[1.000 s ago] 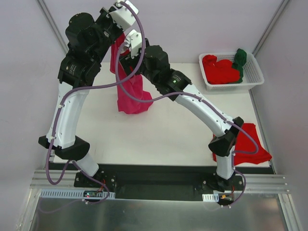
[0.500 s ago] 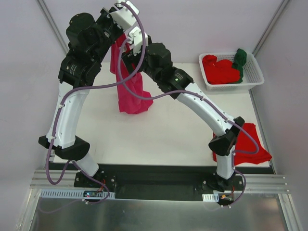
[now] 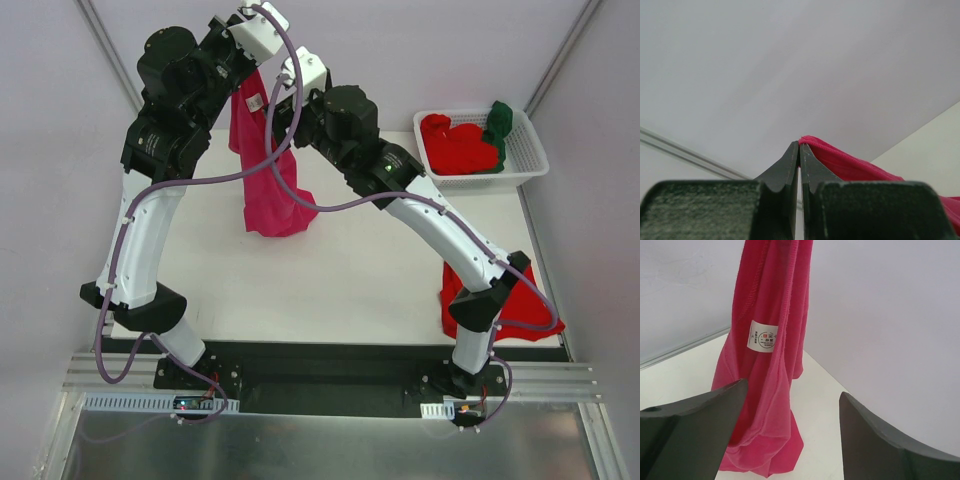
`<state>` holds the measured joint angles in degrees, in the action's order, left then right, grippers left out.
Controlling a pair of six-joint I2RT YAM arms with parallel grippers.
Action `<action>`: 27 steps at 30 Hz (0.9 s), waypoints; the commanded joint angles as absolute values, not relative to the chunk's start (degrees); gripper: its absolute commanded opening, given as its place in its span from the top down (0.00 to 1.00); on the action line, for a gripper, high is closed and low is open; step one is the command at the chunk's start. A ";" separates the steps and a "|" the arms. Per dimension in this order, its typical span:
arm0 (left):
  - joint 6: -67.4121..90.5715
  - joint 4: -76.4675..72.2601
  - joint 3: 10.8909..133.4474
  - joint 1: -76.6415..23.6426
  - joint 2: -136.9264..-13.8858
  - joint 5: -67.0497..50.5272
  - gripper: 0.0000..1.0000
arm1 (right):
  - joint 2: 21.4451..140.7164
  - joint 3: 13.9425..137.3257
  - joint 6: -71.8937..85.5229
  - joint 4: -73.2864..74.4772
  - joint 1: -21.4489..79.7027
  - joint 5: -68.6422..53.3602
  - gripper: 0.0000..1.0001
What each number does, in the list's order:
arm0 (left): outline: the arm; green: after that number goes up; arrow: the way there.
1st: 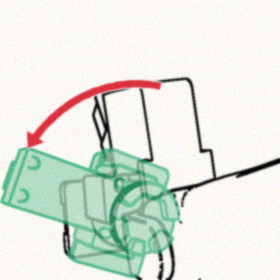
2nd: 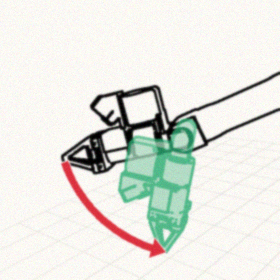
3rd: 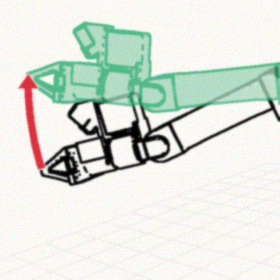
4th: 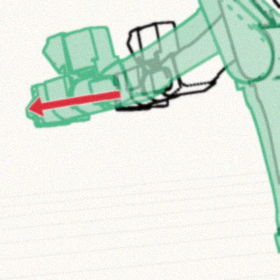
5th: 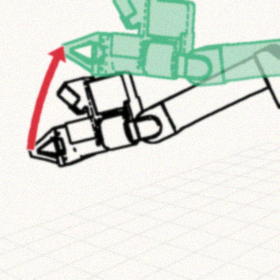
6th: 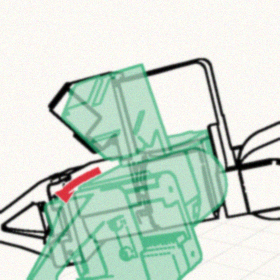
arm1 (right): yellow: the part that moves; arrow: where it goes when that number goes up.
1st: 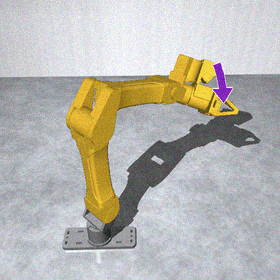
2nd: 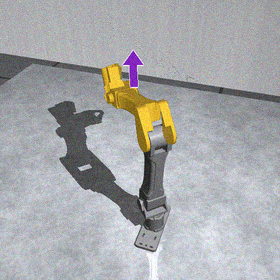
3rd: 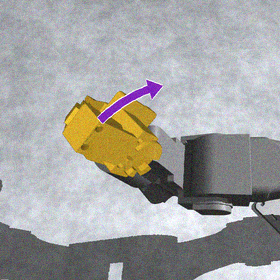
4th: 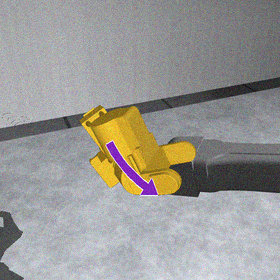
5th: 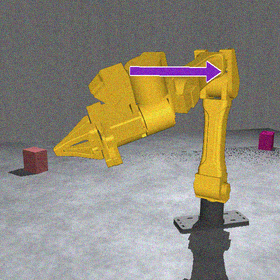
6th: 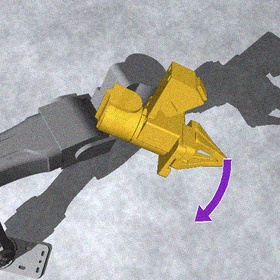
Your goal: Fold and stack the t-shirts
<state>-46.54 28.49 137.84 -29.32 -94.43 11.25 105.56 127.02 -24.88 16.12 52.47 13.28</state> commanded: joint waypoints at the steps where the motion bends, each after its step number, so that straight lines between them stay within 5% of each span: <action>1: -46.76 24.17 139.39 -29.97 -93.60 13.01 1.00 | 104.76 127.62 -24.35 14.50 52.29 13.80 0.22; 27: -47.72 24.08 139.39 -30.06 -92.55 13.10 1.00 | 109.42 124.63 -22.77 13.53 51.24 13.19 0.25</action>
<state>-46.59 28.49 137.84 -29.32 -94.43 12.27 109.60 125.99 -24.60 15.73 51.24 13.23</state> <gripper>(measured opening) 0.007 0.759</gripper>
